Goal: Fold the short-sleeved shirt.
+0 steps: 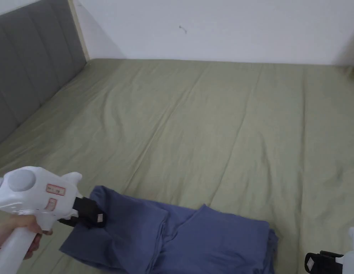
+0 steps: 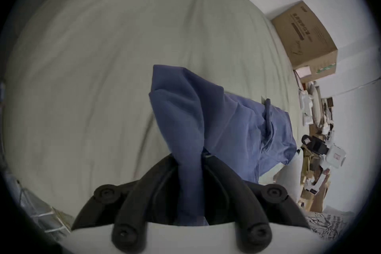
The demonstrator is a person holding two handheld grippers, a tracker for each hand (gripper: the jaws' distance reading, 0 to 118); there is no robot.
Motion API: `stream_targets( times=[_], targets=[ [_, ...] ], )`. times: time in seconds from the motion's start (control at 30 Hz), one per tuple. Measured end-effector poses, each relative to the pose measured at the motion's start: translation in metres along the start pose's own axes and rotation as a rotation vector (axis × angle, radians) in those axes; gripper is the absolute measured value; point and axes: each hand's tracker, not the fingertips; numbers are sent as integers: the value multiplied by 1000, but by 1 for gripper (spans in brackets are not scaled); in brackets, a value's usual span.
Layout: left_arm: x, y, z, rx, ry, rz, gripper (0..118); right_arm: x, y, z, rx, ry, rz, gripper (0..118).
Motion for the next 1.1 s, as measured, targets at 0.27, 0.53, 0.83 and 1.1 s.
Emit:
stream_targets(
  times=[0.27,0.53,0.83,1.1],
  targets=[
    [80,4,18,41,43,-16,10,8,1,3,14,14,-24,1],
    [218,12,12,27,17,-198,10,24,-3,10,47,34,-63,1],
    [321,-12,-93,-151,-56,-463,33,57,-18,21,55,17,-123,1],
    [321,-22,-80,-27,-210,-456,70,72,-24,30,58,-34,-127,1]
  ],
)
